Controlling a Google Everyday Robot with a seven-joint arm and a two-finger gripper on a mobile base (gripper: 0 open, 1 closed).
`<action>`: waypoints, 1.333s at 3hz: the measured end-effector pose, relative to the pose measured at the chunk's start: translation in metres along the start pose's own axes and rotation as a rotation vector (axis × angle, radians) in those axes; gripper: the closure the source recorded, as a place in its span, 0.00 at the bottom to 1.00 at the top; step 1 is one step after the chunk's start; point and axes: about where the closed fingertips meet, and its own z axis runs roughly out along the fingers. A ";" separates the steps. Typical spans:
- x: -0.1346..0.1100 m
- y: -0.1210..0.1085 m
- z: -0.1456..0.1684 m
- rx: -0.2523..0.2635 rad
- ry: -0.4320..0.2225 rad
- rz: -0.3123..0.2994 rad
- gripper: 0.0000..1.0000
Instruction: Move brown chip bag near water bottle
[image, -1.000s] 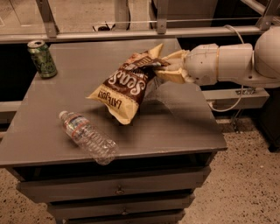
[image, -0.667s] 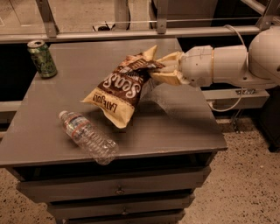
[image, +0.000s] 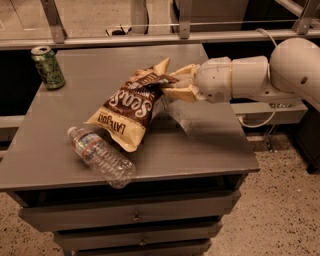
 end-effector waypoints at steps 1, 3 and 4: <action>0.002 0.001 0.007 -0.005 -0.004 0.011 0.28; 0.005 0.002 0.013 -0.010 -0.005 0.020 0.00; 0.015 -0.005 0.006 0.020 0.025 0.041 0.00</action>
Offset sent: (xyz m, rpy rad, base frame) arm 0.0054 0.0080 -0.0110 0.0112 0.0259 -0.0035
